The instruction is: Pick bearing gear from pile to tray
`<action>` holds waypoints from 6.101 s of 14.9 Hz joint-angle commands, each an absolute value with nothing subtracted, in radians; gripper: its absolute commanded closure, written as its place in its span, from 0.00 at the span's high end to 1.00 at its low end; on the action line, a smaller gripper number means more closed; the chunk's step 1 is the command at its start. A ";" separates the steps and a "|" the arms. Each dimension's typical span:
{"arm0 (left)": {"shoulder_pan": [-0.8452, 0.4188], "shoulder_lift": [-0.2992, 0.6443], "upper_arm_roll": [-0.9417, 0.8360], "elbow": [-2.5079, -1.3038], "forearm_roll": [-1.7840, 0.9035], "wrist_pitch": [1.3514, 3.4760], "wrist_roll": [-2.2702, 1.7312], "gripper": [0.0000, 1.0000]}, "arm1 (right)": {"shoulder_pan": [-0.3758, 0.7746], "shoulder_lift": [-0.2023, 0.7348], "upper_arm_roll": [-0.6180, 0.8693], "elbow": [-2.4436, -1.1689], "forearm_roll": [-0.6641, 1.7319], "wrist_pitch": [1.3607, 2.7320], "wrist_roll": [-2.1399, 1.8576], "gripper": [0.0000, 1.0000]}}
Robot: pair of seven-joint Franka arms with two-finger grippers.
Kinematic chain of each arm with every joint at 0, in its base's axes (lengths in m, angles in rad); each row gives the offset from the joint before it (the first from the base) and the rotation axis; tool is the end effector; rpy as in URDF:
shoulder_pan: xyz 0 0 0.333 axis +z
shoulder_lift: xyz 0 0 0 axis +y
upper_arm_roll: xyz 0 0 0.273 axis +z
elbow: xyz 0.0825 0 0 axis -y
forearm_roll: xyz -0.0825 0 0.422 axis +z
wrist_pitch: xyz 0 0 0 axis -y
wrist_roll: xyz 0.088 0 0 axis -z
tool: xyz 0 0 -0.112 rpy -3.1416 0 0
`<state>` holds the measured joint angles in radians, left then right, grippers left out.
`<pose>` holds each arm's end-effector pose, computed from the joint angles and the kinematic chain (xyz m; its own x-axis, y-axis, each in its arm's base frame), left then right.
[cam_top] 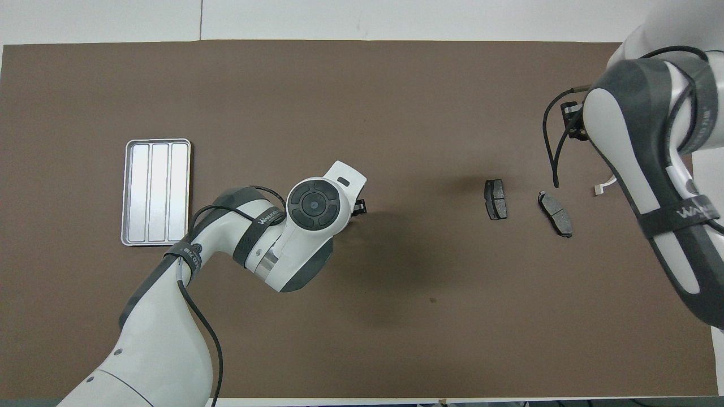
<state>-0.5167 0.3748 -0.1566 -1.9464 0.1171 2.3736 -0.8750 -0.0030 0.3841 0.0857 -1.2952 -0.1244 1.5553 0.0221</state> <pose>0.4986 -0.3947 0.2250 0.9894 0.1323 0.0592 0.1310 -0.9911 0.0257 0.6801 0.0336 0.4707 0.9912 0.0559 -0.1202 0.0674 -0.9933 0.0942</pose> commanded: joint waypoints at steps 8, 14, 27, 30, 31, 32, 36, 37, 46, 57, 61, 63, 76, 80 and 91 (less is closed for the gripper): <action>-0.499 0.382 -0.124 -1.872 0.161 2.353 -0.881 0.00 | -0.008 0.255 0.097 -1.290 -0.141 1.439 0.002 0.00; -0.197 0.195 -0.104 -1.783 0.111 2.007 -0.403 0.00 | 0.030 0.247 0.104 -1.295 -0.129 1.437 0.049 0.00; 0.094 0.014 -0.098 -2.192 0.034 2.209 0.074 0.00 | 0.495 0.322 0.106 -1.402 -0.012 1.669 0.971 0.00; 0.098 0.014 -0.098 -2.233 0.034 2.226 0.080 0.00 | 0.529 0.359 0.107 -1.459 0.000 1.777 1.057 0.00; 0.098 0.014 -0.098 -2.252 0.034 2.256 0.080 0.00 | 0.537 0.362 0.106 -1.492 0.000 1.816 1.075 0.00; 0.100 0.020 -0.098 -2.264 0.034 2.281 0.080 0.00 | 0.540 0.364 0.107 -1.529 0.002 1.862 1.086 0.00; 0.103 0.057 -0.098 -2.266 0.034 2.335 0.080 0.00 | 0.566 0.432 0.106 -1.583 0.011 1.953 1.103 0.00; 0.103 0.069 -0.098 -2.266 0.034 2.348 0.080 0.00 | 0.587 0.475 0.106 -1.575 0.002 1.985 1.130 0.00; 0.092 0.133 -0.098 -2.279 0.034 2.439 0.075 0.00 | 0.601 0.591 0.104 -1.592 -0.008 2.200 1.167 0.00; 0.078 0.114 -0.112 -1.932 0.034 1.955 0.088 0.93 | 0.488 0.508 0.098 -1.554 -0.032 2.126 1.128 1.00; -0.133 0.127 -0.115 -1.795 0.014 1.891 -0.261 1.00 | 0.358 0.434 0.100 -1.554 -0.026 2.069 0.877 1.00; -0.274 0.124 -0.115 -1.818 0.014 1.954 -0.470 1.00 | 0.298 0.416 0.100 -1.552 -0.025 2.042 0.749 1.00; -0.549 0.284 -0.109 -1.973 0.034 2.308 -0.747 1.00 | 0.097 0.390 0.098 -1.555 -0.017 1.962 0.289 1.00; -0.548 0.314 -0.106 -1.934 0.046 2.313 -0.747 1.00 | 0.060 0.382 0.097 -1.555 -0.017 1.960 0.221 1.00; -0.555 0.373 -0.107 -1.902 0.089 2.321 -0.772 1.00 | -0.011 0.051 0.091 -1.709 -0.012 1.809 -0.002 1.00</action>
<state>-0.5384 0.3591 -0.1165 -1.9128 0.0622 2.3151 -0.7451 0.0053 0.1477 0.0830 -1.6453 -0.0229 1.8418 0.0310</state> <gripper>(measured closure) 0.000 0.000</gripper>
